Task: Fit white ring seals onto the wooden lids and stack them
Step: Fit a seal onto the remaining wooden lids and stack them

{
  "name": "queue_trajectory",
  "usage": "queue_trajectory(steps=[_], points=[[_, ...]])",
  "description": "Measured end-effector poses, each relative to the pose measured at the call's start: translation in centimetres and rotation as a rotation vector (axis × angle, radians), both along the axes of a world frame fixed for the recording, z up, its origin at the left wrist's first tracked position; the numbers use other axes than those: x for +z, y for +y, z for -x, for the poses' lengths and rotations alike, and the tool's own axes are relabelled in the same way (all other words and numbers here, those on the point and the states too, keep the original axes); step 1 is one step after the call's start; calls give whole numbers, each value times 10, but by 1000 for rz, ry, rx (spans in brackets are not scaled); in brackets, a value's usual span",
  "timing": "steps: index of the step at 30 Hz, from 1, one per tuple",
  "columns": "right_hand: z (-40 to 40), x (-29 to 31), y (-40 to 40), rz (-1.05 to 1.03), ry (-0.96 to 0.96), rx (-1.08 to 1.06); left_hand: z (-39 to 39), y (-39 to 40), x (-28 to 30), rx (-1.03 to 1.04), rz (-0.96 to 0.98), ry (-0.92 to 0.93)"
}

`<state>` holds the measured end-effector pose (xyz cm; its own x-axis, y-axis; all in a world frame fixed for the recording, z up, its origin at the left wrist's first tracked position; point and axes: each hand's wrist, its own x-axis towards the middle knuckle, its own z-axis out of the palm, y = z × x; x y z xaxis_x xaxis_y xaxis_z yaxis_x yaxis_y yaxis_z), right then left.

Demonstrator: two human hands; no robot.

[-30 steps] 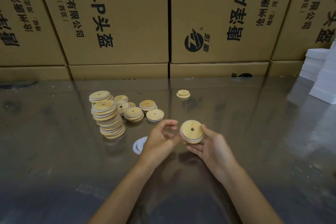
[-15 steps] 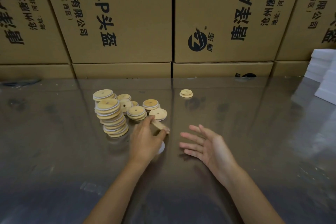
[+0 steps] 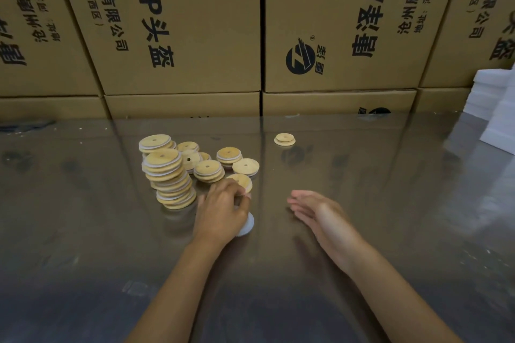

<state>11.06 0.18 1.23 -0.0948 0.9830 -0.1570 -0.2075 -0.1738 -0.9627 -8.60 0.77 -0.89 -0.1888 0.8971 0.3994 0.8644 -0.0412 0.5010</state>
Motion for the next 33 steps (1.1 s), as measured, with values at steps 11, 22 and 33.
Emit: queue_trajectory(steps=[11, 22, 33], points=[[9, -8, 138, -132, -779, -126, 23, 19, -1, -73, 34, -250], [38, -14, 224, -178, -1314, -28, 26, 26, -9, -87, 52, -140], [26, -20, 217, -302, -1008, -171, 26, 25, -9, -102, 51, -116]])
